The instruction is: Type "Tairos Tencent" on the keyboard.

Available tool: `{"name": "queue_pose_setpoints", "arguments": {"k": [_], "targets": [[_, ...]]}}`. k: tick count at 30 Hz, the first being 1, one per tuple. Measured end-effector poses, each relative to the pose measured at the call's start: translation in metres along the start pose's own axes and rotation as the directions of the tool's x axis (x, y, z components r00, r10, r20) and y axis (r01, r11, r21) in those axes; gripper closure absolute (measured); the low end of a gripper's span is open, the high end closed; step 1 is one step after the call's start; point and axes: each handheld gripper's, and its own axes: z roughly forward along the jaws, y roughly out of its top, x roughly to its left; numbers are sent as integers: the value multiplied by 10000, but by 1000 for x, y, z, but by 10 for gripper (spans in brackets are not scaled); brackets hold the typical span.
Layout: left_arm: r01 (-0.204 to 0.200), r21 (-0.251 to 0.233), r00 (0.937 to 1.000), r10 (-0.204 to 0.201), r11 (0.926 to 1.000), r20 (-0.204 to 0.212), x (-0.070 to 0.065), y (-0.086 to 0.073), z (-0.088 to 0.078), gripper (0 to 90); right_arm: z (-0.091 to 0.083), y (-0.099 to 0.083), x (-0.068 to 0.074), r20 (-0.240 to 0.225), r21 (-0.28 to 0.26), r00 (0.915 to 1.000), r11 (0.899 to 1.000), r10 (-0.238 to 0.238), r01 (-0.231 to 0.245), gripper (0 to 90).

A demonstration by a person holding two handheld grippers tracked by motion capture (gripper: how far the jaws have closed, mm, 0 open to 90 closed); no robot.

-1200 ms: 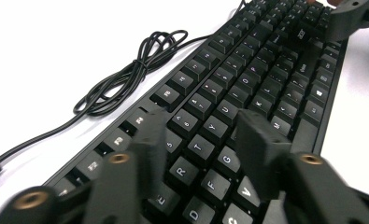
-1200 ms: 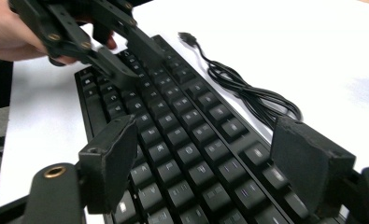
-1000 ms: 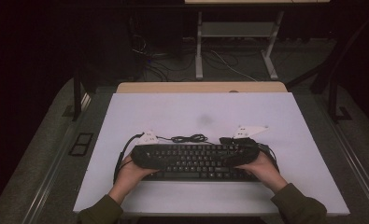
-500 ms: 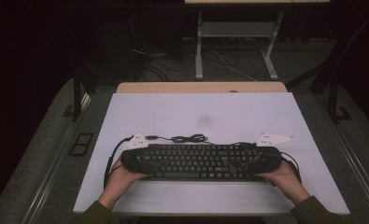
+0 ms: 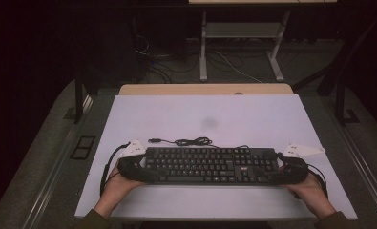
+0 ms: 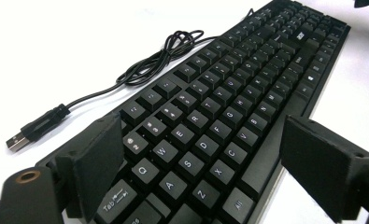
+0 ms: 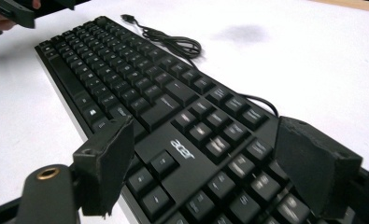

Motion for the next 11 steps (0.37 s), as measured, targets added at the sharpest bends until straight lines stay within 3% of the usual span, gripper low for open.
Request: {"name": "queue_pose_setpoints", "arguments": {"k": [11], "targets": [[55,11,10000,-55,10000,-51,1,-1,-1,128,-5,-7,-5,106,51,9998,9999,164,-165,200]]}}
